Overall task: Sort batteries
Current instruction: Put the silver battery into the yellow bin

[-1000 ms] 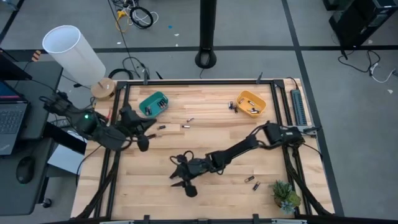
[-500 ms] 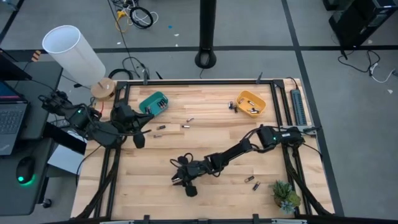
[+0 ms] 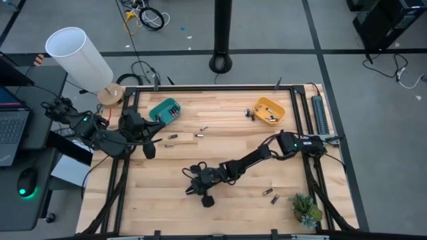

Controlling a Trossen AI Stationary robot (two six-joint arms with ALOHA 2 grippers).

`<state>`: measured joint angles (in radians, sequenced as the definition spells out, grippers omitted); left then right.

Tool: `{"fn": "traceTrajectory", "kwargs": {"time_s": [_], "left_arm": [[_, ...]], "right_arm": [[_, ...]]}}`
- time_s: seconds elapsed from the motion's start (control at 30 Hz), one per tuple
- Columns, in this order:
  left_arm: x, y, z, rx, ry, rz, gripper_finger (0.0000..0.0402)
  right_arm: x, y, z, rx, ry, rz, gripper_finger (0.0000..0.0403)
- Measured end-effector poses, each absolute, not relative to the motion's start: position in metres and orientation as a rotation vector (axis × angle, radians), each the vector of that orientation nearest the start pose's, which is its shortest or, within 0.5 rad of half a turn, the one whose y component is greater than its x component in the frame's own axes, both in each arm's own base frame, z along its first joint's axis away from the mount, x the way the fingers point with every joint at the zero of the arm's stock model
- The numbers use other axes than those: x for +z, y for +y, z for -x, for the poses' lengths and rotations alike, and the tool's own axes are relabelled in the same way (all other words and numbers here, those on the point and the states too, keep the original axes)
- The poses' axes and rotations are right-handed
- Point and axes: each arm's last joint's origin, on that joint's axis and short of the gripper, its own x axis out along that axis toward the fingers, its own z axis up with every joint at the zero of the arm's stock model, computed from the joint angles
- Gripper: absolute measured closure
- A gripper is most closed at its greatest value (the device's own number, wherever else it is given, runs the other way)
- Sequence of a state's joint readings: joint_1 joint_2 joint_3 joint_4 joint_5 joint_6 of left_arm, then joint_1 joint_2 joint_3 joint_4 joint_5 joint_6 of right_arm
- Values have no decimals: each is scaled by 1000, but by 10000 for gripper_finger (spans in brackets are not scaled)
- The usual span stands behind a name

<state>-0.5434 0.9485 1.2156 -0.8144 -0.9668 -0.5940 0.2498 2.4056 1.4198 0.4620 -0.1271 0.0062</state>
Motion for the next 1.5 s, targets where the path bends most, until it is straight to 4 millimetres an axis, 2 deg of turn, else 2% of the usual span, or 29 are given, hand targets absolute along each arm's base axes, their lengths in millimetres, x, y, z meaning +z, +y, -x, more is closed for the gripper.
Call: {"fn": "traceTrajectory", "kwargs": {"time_s": [0.3,0.4,0.57,0.73,0.83,0.93,1.03,1.13,1.23,1.33,1.5], "left_arm": [[396,-63,-148,468,281,257,389],[394,-63,-148,469,290,283,389],[388,-63,-147,495,293,363,388],[372,-67,-155,532,305,402,388],[357,-73,-167,591,285,380,388],[340,-80,-181,664,228,348,388],[325,-86,-196,729,163,337,388],[315,-88,-209,742,142,362,388],[312,-89,-220,744,118,400,388],[307,-88,-228,762,117,402,388],[303,-77,-240,818,97,414,388]], "right_arm": [[90,77,-471,279,591,63,373],[105,62,-470,253,615,56,374],[145,33,-460,201,674,29,373],[196,-5,-435,103,758,39,368],[219,-29,-412,31,857,123,372],[232,-57,-381,-62,939,146,372],[233,-85,-343,-192,972,70,369],[224,-105,-299,-380,1016,-27,369],[217,-118,-254,-554,1034,-112,370],[214,-125,-219,-656,1018,-170,367],[214,-132,-182,-811,986,-189,363]]}}
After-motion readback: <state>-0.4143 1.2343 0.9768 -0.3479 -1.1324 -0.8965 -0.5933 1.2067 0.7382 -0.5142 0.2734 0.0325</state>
